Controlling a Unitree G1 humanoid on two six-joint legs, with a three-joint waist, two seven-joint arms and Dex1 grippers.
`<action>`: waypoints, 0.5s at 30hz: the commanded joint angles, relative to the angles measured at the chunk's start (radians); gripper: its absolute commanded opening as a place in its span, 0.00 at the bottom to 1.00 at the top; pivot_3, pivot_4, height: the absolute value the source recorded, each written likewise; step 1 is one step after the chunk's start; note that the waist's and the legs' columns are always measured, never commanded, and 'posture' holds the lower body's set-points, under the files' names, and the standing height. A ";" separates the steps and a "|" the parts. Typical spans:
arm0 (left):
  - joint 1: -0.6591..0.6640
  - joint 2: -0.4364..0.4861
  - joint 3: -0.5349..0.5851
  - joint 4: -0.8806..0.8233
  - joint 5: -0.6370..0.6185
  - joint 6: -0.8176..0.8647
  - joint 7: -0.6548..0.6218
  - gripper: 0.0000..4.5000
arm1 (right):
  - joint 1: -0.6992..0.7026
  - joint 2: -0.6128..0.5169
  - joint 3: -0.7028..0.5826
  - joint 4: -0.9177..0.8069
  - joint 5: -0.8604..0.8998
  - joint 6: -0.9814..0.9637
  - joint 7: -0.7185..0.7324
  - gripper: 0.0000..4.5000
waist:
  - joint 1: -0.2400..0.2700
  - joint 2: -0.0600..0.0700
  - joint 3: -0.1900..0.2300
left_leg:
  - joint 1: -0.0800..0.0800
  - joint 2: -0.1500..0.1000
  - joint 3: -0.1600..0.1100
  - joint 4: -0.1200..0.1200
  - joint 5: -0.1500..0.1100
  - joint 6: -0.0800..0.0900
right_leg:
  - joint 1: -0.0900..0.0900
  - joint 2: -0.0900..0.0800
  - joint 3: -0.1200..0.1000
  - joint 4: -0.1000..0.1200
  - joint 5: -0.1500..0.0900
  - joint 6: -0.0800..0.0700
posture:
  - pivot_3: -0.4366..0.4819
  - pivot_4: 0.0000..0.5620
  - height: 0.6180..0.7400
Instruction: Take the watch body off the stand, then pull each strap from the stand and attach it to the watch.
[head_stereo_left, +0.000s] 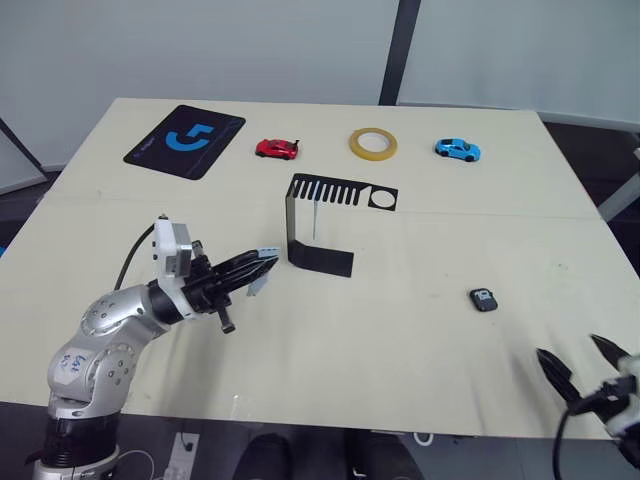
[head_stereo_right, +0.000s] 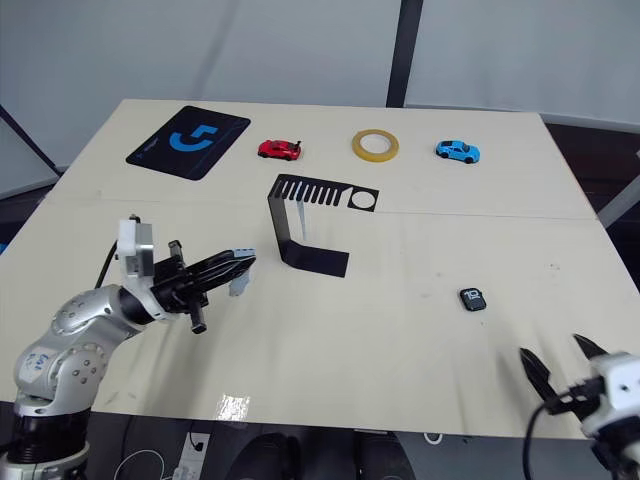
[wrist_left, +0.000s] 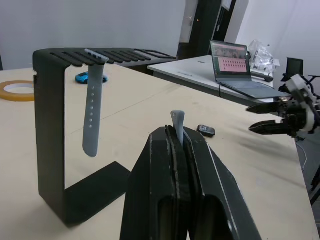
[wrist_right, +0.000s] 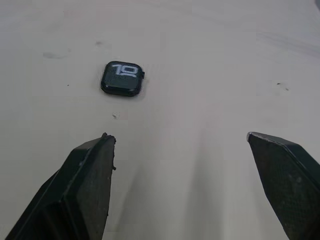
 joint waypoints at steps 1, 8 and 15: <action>-0.046 -0.002 -0.044 -0.054 -0.016 0.001 -0.014 0.00 | -0.074 -0.030 0.081 -0.082 0.049 0.140 -0.022 0.98 | -0.002 0.000 0.000 | 0.000 0.000 0.000 0.000 0.000 0.000 | 0.000 0.000 0.000 0.000 0.000 0.000 | 0.48 0.27 1.00; -0.097 -0.028 -0.113 -0.057 -0.003 0.004 -0.001 0.00 | -0.241 -0.063 0.197 -0.030 -0.004 0.271 -0.080 0.98 | 0.001 0.000 0.000 | -0.001 -0.001 0.000 0.001 0.000 0.000 | 0.000 0.001 0.000 -0.001 0.000 0.001 | 0.48 0.27 1.00; -0.092 -0.030 -0.182 -0.086 0.022 -0.010 -0.023 0.00 | -0.354 -0.049 0.251 0.047 -0.066 0.311 -0.164 0.98 | 0.001 0.000 0.000 | -0.001 -0.001 0.000 0.001 0.000 0.000 | 0.000 0.001 0.000 0.000 0.000 0.001 | 0.48 0.27 1.00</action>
